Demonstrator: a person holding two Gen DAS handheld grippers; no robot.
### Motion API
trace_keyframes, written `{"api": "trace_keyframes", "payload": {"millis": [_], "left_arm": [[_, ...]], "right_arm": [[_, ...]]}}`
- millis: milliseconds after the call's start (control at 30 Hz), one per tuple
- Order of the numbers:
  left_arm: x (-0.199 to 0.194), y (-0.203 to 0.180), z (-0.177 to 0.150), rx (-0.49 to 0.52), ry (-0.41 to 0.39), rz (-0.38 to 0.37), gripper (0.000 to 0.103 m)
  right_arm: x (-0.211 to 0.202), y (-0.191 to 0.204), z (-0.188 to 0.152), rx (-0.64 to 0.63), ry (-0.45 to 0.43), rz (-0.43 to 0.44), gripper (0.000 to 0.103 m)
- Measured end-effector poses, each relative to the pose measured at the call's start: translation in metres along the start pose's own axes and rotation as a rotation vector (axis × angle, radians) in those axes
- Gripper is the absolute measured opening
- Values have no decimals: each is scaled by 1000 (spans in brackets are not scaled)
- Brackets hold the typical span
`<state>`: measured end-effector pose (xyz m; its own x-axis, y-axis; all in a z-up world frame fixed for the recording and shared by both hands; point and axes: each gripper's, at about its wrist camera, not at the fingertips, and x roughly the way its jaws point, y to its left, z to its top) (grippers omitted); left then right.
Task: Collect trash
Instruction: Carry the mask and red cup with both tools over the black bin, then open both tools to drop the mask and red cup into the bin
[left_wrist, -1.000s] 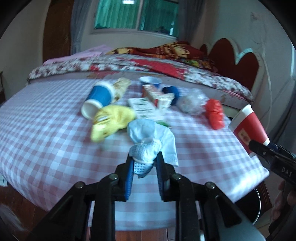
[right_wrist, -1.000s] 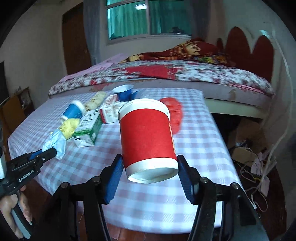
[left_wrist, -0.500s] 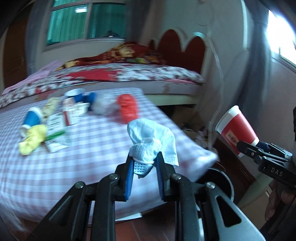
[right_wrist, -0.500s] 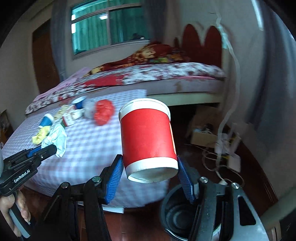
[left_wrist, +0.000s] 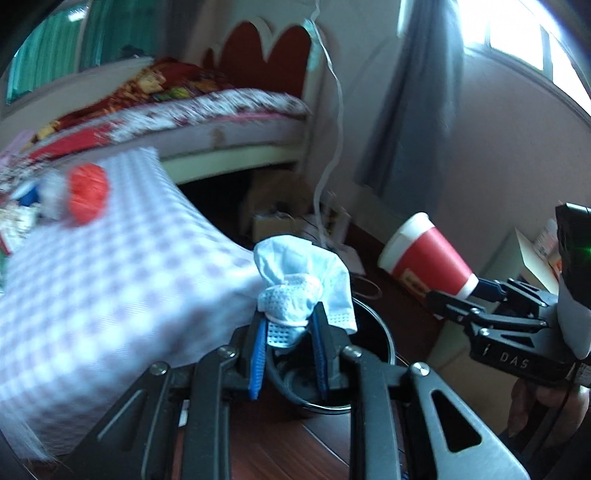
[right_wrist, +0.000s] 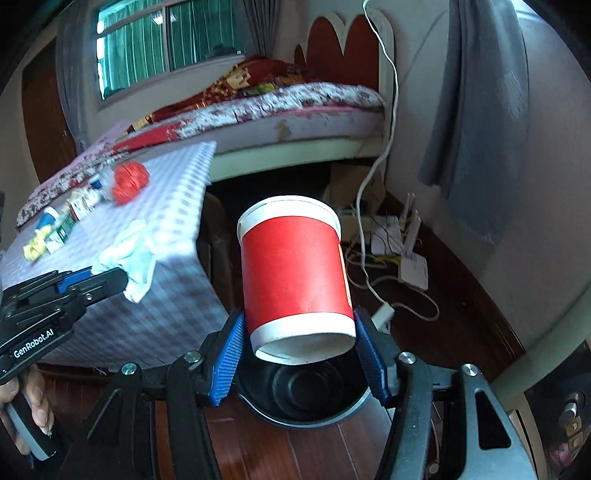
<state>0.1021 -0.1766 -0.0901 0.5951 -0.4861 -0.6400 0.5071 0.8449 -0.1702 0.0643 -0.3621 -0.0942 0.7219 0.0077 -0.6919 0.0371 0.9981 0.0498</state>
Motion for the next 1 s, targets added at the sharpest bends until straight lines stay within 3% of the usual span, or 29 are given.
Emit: {"api": "trace_keyframes", "payload": {"millis": [567,600,633,667,700,733,900,1000], "left_arm": [[84,-27,-28,38,193,-58,25],[88,-27,-27,35,201,-68,31],[90,-26,-28,23,211,-81,44],[93,-24,-27,8,214,-78,58],[95,-20,-28,-9,213,-63,83],[93,-16,-29,-23,199,-41,92],[87,-8,-36,-24,191,65,96],[82,-6,-40,-28,181,97,98]], "right_arm": [[71,-44,-38,-17,166,35,60],[74,-45,-39,-20,172,45,60],[79,-46,-40,-26,183,59,63],[85,-46,-40,-31,194,66,71],[94,-46,-41,-38,221,51,90],[99,-48,-43,-35,235,15,92],[105,-60,-47,23,239,-27,93],[103,-55,-46,21,219,-51,102]]}}
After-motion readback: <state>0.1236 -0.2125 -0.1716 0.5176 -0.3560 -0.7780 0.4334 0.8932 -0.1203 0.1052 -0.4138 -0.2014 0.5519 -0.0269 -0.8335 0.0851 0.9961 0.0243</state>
